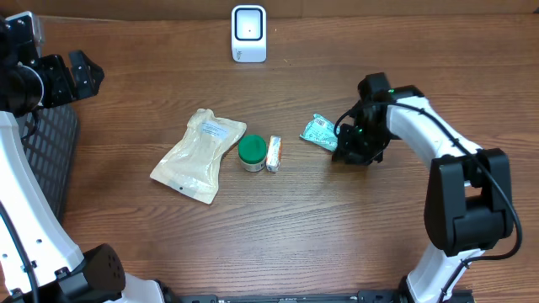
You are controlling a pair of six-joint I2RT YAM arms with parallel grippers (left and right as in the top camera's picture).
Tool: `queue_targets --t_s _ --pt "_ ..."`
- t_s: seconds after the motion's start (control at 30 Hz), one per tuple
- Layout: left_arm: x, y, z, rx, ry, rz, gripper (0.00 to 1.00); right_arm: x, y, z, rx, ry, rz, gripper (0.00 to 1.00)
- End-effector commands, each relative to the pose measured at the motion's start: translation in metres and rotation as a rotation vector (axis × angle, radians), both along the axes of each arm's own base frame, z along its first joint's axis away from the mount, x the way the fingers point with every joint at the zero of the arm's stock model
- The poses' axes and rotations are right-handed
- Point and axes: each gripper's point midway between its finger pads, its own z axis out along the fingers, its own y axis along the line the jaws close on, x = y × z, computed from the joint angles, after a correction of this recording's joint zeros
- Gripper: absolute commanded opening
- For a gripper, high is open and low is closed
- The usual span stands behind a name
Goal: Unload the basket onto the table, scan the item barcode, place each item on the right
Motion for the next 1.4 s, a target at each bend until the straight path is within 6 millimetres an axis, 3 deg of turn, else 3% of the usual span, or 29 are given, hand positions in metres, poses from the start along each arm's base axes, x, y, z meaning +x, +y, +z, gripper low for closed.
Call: queue_targets --t_s 0.0,0.2,0.33,0.47,0.63,0.87,1.03,1.13,1.27,1.37 --pt "0.001 -0.001 -0.001 0.011 0.002 -0.013 0.99 0.022 0.005 0.031 0.055 -0.105 0.053 0.31" --pt "0.001 -0.001 -0.001 0.011 0.002 -0.013 1.00 0.041 -0.005 0.059 0.160 -0.129 -0.114 0.40" --pt "0.001 -0.001 -0.001 0.011 0.002 -0.013 1.00 0.037 -0.015 0.043 0.158 -0.075 -0.222 0.50" --pt "0.001 -0.001 0.000 0.011 0.002 -0.013 1.00 0.033 -0.013 0.024 0.156 -0.061 -0.267 0.72" --pt "0.001 -0.001 -0.001 0.011 0.002 -0.013 1.00 0.030 -0.013 -0.001 0.158 -0.057 -0.334 0.73" --pt "0.001 -0.001 0.000 0.011 0.002 -0.013 1.00 0.036 -0.005 -0.026 0.188 -0.142 -0.353 0.62" --pt "0.001 -0.001 -0.001 0.011 0.002 -0.013 1.00 0.038 0.002 -0.034 0.193 -0.195 -0.329 0.36" --pt "0.001 -0.001 0.000 0.011 0.001 -0.014 1.00 0.039 0.001 -0.034 0.188 -0.202 -0.329 0.21" --pt "0.001 -0.001 -0.001 0.011 0.002 -0.013 1.00 0.039 0.009 -0.029 0.238 -0.195 -0.312 0.12" --pt "0.001 -0.001 0.000 0.011 0.002 -0.014 1.00 0.042 0.021 -0.011 0.319 -0.214 -0.251 0.07"
